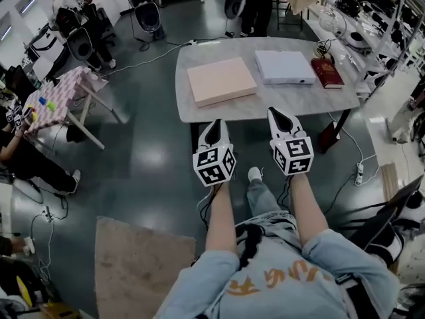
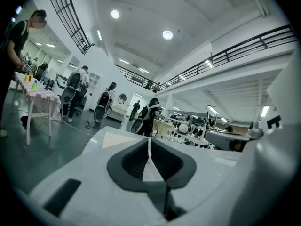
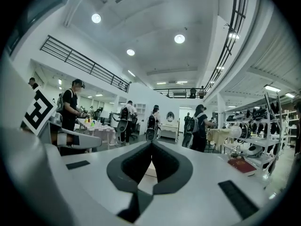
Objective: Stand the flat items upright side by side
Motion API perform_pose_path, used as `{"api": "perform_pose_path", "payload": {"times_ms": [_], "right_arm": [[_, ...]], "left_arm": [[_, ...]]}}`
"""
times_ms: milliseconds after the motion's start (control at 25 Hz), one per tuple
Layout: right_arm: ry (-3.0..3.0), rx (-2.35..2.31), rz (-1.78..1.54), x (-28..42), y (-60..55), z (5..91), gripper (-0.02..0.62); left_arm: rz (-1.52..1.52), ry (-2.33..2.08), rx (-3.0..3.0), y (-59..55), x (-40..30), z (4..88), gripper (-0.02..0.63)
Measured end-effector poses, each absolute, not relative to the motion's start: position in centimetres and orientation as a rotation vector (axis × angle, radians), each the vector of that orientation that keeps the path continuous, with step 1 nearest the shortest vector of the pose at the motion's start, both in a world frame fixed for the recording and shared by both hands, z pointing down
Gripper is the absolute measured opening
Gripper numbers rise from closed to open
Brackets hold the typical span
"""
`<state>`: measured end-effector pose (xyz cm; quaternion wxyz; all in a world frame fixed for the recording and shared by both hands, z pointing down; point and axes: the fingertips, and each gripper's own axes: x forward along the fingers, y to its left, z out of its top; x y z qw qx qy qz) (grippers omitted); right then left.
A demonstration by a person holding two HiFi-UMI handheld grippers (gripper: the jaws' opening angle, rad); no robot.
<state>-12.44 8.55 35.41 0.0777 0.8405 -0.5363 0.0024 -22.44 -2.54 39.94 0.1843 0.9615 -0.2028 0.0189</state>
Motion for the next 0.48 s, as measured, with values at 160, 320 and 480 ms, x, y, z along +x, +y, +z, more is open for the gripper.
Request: {"api": "perform_pose_path", "payload": {"times_ms": [160, 320, 480], "right_arm": [[-1.678, 2.462, 0.028, -9.4, 4.3, 36.5, 0.003], [-1.718, 2.416, 0.066, -5.1, 0.7, 37.7, 0.003], [-1.756, 2.361, 0.129, 0.4, -2.9, 39.3, 0.003]], "left_arm": [[0.061, -0.622, 2.663, -5.8, -19.6, 41.2, 0.012], [0.09, -0.656, 2.591, -8.8, -15.7, 43.3, 0.012], [0.14, -0.699, 2.511, -11.4, -11.3, 45.9, 0.012]]}}
